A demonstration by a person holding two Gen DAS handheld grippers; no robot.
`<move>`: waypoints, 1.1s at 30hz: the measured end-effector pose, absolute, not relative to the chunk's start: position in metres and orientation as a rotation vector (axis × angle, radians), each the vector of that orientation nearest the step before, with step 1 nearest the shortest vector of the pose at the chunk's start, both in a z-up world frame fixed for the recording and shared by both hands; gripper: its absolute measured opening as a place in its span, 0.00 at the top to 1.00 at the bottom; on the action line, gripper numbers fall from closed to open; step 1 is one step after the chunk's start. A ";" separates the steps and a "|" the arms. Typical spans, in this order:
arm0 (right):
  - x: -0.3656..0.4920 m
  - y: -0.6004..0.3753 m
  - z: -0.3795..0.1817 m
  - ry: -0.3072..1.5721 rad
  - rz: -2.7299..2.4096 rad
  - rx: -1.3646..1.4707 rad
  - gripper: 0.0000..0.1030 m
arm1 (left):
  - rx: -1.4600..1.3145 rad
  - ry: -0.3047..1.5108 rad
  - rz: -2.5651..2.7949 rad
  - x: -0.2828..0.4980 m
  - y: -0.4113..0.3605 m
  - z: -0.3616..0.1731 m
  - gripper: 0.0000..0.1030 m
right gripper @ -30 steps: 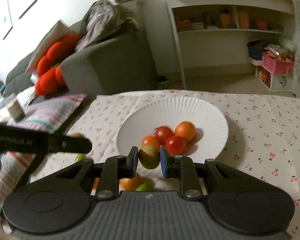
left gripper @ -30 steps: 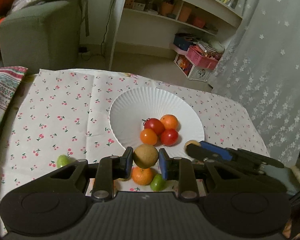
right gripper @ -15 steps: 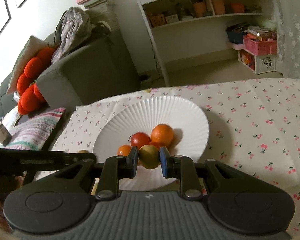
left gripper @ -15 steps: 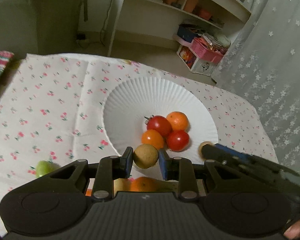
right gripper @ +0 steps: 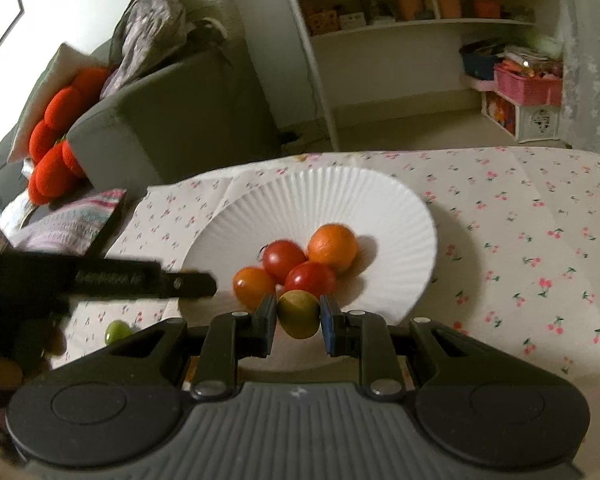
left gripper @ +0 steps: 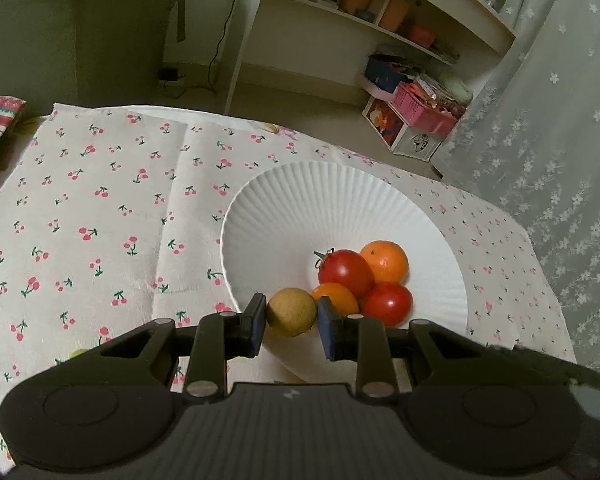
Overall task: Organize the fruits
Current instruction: 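Carry both tan fruits into the white plate and open both grippers, then withdraw both grippers from the plate toward the remaining fruits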
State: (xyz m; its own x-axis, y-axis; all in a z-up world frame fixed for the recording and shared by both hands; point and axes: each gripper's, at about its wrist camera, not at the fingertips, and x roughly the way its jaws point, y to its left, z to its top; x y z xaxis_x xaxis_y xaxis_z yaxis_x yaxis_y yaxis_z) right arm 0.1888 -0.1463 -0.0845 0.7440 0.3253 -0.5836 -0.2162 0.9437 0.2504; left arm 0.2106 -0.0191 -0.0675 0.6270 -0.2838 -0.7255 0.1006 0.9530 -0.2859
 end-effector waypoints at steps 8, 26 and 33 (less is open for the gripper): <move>0.184 -0.145 -0.083 0.650 0.304 0.148 0.73 | -0.210 0.855 -0.246 0.205 -0.017 -0.062 0.78; 0.159 -0.128 -0.086 0.642 0.411 0.044 0.47 | -0.215 0.832 -0.164 0.177 0.006 -0.038 0.53; 0.149 -0.120 -0.090 0.668 0.485 -0.011 0.34 | -0.163 0.829 -0.132 0.157 0.010 -0.032 0.39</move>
